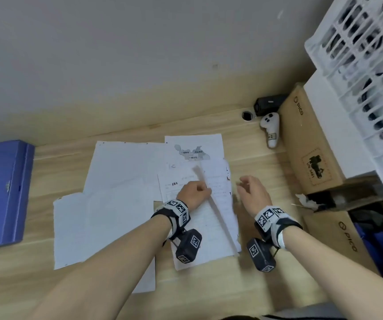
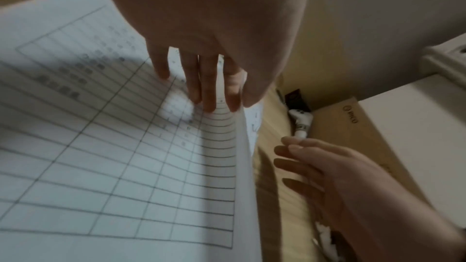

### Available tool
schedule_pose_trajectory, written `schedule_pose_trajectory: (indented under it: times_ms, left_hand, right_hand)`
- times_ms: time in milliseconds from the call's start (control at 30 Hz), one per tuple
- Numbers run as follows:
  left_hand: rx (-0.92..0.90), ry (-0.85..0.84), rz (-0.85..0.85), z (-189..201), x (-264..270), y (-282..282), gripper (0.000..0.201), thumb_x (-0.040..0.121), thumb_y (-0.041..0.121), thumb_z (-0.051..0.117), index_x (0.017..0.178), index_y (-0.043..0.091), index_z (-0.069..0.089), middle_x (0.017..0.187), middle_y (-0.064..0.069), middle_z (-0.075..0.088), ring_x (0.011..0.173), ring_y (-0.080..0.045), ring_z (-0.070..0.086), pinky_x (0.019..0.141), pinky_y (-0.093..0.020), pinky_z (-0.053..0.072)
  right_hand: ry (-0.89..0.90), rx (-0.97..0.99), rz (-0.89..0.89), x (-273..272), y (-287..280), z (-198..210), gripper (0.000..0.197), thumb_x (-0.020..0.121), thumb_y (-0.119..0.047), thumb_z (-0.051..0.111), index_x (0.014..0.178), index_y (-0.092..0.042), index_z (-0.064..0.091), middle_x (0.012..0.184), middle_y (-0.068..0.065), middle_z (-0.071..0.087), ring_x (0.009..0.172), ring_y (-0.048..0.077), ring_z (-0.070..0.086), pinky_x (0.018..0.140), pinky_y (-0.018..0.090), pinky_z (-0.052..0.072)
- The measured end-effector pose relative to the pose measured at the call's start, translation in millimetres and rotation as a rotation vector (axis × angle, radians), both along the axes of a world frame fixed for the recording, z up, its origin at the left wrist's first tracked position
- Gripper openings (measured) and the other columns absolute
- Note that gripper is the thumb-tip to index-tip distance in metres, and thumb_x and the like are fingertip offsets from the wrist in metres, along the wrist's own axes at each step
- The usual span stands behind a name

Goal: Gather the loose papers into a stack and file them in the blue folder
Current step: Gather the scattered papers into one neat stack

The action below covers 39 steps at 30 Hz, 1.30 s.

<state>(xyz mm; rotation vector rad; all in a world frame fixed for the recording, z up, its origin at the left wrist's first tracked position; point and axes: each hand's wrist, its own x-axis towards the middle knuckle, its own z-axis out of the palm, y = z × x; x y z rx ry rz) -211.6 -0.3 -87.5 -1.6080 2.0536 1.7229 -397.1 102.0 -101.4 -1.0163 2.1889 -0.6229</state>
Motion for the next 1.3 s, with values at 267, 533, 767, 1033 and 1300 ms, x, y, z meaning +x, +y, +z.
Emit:
schedule_pose_trajectory:
  times_ms: [267,533,767,1033,1300]
  left_hand:
    - [-0.033,0.081,0.170,7.1,38.0,-17.1,0.018,0.092,0.019,0.058,0.092,0.008,0.073,0.097,-0.004,0.074,0.094,-0.017,0.066,0.083,-0.023,0.049]
    - [-0.413,-0.260,0.162,-16.7,146.1,-35.6,0.036,0.088,0.007,0.057,0.123,0.015,0.059,0.134,-0.001,0.053,0.127,-0.022,0.047,0.097,-0.030,0.040]
    - [-0.370,-0.413,-0.074,-30.7,218.8,-28.1,0.055,0.086,0.011,0.063,0.138,0.017,0.047,0.157,-0.003,0.026,0.143,-0.027,0.027,0.105,-0.043,0.042]
    - [-0.348,-0.388,-0.103,-28.2,218.4,-32.2,0.056,0.086,0.014,0.063,0.139,0.020,0.049,0.158,0.000,0.026,0.145,-0.022,0.026,0.104,-0.038,0.044]
    - [-0.469,-0.364,0.041,-14.2,265.7,-81.5,0.061,0.083,0.018,0.069,0.140,0.017,0.048,0.143,-0.001,0.043,0.133,-0.023,0.041,0.099,-0.036,0.043]
  right_hand:
    - [0.200,-0.150,0.218,36.9,-17.1,-10.5,0.041,0.089,-0.014,0.054,0.130,-0.013,0.050,0.139,0.004,0.047,0.127,0.023,0.042,0.106,0.032,0.036]
    - [0.271,0.023,0.611,94.1,-40.9,-14.5,0.060,0.093,-0.040,0.055,0.145,-0.015,0.038,0.159,0.013,0.022,0.146,0.031,0.021,0.114,0.044,0.030]
    - [0.358,0.142,0.578,93.1,-29.5,-18.8,0.070,0.089,-0.049,0.059,0.149,-0.024,0.032,0.163,0.005,0.017,0.147,0.025,0.020,0.116,0.043,0.030]
    - [0.363,0.261,0.432,53.6,-20.5,0.3,0.059,0.083,-0.037,0.071,0.134,-0.017,0.050,0.155,0.006,0.033,0.139,0.027,0.036,0.108,0.041,0.037]
    - [0.324,0.109,0.526,122.1,-103.2,15.0,0.053,0.086,-0.033,0.066,0.133,-0.014,0.052,0.148,0.008,0.040,0.135,0.027,0.040,0.107,0.041,0.039]
